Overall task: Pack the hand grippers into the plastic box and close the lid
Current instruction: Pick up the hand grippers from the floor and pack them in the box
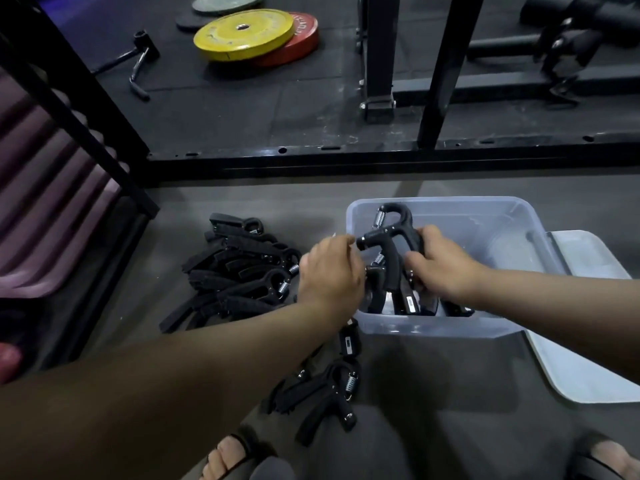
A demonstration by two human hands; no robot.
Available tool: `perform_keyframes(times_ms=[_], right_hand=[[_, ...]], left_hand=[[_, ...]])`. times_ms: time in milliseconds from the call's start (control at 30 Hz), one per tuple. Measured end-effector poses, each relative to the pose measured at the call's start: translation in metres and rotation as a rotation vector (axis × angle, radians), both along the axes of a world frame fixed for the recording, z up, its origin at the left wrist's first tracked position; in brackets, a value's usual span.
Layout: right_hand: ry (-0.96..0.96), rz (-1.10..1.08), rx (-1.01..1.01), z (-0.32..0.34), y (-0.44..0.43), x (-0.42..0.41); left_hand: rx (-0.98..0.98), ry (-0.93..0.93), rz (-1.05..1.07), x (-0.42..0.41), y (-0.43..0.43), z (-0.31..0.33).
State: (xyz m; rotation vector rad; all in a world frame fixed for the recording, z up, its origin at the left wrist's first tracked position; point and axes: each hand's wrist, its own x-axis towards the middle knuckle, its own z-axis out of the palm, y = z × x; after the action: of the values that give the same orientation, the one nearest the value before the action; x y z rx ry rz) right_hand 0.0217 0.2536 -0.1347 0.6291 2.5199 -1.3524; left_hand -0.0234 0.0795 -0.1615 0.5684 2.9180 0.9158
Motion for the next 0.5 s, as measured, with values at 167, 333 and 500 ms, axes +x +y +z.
perform_keyframes(times_ms=[167, 333, 500], right_hand=[[-0.228, 0.027, 0.22, -0.034, 0.018, 0.006], [-0.309, -0.049, 0.13, -0.044, 0.019, -0.004], [-0.441, 0.012, 0.14, -0.035, -0.002, -0.014]], left_hand=[[-0.106, -0.004, -0.273, -0.019, -0.016, -0.016], [-0.054, -0.057, -0.274, -0.033, -0.005, -0.017], [-0.037, -0.05, -0.333, -0.035, -0.008, -0.025]])
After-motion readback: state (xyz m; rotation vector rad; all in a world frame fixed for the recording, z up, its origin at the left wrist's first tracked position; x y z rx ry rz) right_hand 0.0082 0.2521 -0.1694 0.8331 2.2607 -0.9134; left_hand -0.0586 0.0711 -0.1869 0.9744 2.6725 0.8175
